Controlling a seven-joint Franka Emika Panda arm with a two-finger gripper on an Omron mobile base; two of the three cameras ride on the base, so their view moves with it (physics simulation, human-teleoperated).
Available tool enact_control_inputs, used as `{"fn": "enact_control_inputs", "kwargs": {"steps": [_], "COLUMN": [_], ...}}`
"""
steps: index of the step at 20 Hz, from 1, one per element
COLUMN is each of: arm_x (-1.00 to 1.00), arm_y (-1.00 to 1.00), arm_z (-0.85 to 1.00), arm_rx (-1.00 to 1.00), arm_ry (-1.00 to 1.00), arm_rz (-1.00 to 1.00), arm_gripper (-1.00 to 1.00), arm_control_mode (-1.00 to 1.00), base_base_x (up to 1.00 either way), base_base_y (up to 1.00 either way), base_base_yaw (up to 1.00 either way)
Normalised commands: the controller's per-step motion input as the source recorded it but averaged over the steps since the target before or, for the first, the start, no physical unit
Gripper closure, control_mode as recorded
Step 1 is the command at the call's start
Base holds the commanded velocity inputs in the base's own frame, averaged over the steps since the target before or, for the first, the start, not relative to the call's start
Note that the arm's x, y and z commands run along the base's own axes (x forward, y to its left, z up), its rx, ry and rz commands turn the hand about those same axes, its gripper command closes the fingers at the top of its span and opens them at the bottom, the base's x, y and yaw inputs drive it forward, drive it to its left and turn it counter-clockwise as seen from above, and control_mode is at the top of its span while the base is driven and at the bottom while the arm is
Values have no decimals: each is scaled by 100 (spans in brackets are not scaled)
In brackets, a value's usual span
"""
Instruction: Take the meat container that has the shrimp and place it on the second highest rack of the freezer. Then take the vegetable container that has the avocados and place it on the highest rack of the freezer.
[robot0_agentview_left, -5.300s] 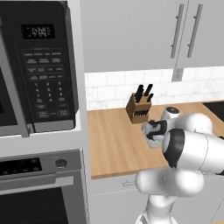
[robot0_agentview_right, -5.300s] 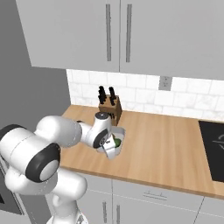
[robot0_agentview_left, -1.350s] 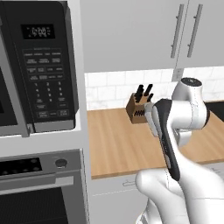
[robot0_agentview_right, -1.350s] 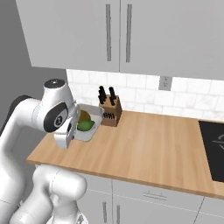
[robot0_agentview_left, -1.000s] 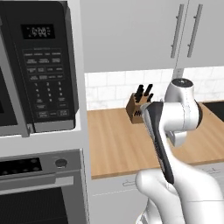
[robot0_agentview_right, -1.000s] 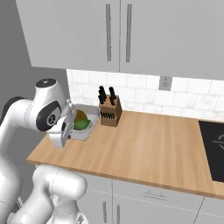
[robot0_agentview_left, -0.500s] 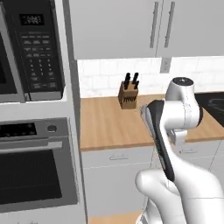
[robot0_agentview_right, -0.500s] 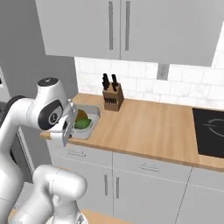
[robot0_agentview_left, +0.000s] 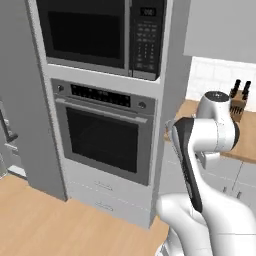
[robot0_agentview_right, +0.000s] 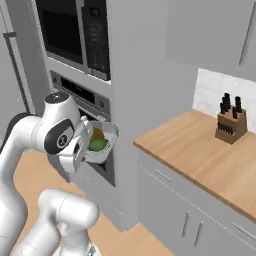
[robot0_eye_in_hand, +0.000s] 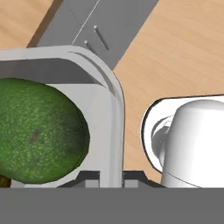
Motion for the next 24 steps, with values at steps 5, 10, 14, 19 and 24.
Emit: {"fn": "enact_control_inputs", "kwargs": {"steps": [5,10,14,19,24], "arm_x": [0,0,0,0,0], "arm_y": [0,0,0,0,0], "arm_z": [0,0,0,0,0], "arm_rx": [0,0,0,0,0], "arm_ry": [0,0,0,0,0], "arm_rz": [0,0,0,0,0], "arm_gripper": [100,100,100,100,100], "arm_control_mode": [100,100,100,100,100], "base_base_x": [-10,19,95,100,100], "base_base_y": [34,25,16,0,0], "base_base_yaw": [99,87,60,13,0]}}
